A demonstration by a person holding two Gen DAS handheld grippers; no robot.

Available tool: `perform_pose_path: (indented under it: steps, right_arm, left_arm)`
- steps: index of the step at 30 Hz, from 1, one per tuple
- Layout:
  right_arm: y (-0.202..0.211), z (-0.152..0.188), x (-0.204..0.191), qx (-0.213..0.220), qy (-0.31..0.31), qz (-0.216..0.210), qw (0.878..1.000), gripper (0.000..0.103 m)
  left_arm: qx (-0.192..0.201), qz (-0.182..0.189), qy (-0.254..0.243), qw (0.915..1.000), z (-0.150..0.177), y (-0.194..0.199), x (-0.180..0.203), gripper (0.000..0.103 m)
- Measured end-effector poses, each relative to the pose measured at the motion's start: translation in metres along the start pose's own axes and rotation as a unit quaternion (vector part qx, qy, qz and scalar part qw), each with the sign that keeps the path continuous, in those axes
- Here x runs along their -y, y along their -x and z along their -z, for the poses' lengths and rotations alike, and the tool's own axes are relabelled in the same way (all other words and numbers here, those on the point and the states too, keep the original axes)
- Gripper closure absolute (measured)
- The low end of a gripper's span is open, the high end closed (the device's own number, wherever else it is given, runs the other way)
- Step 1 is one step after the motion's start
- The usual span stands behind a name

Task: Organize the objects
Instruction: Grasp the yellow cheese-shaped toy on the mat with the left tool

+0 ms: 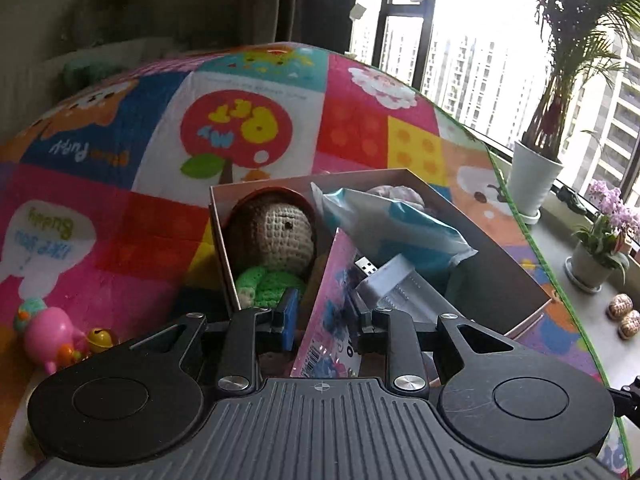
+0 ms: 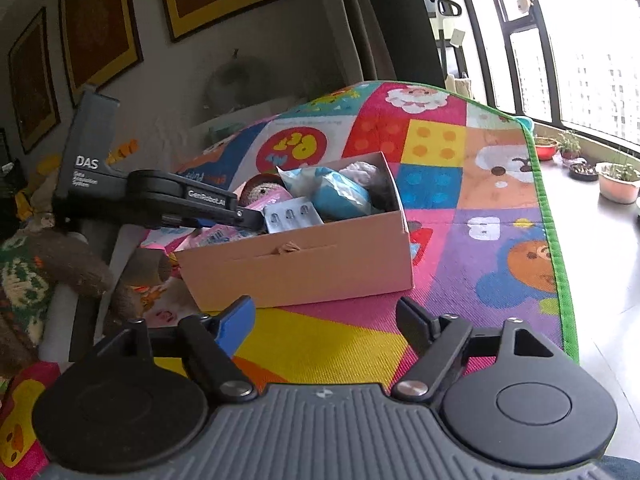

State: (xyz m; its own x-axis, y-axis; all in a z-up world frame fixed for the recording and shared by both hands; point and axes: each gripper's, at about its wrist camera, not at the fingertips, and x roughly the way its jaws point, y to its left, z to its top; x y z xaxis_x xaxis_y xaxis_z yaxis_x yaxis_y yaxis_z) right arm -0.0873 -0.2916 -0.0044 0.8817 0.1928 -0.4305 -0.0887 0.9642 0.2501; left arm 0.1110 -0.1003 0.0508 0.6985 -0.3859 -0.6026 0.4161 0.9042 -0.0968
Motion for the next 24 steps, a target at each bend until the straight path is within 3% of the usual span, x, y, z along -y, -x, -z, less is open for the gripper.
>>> perform_pose_path:
  steps: [6,9,12,16,20,24]
  right_arm:
    - [0.001,0.000,-0.003,0.001,-0.002,0.003,1.000,0.019]
    - [0.002,0.001,-0.003,0.003,-0.005,0.009,1.000,0.017]
    - [0.002,0.001,-0.003,0.003,-0.008,0.013,1.000,0.014]
    - [0.001,0.001,-0.004,0.003,-0.006,0.017,1.000,0.011]
    - [0.000,0.000,-0.004,0.001,-0.005,0.021,1.000,0.008]
    - [-0.001,0.000,-0.005,-0.004,-0.003,0.025,1.000,0.008]
  left_arm:
    - [-0.002,0.026,0.026,0.9993,-0.001,0.009,-0.008,0.075]
    - [0.047,0.061,0.055,0.9955,0.002,0.038,-0.020,0.075]
    - [0.102,0.030,0.060,0.9925,0.007,0.071,-0.042,0.075]
    - [0.136,-0.025,0.119,0.9831,0.009,0.099,-0.100,0.075]
    - [0.109,-0.053,0.194,0.9734,0.018,0.102,-0.162,0.075]
    - [0.048,-0.043,0.185,0.9807,0.036,0.080,-0.180,0.075]
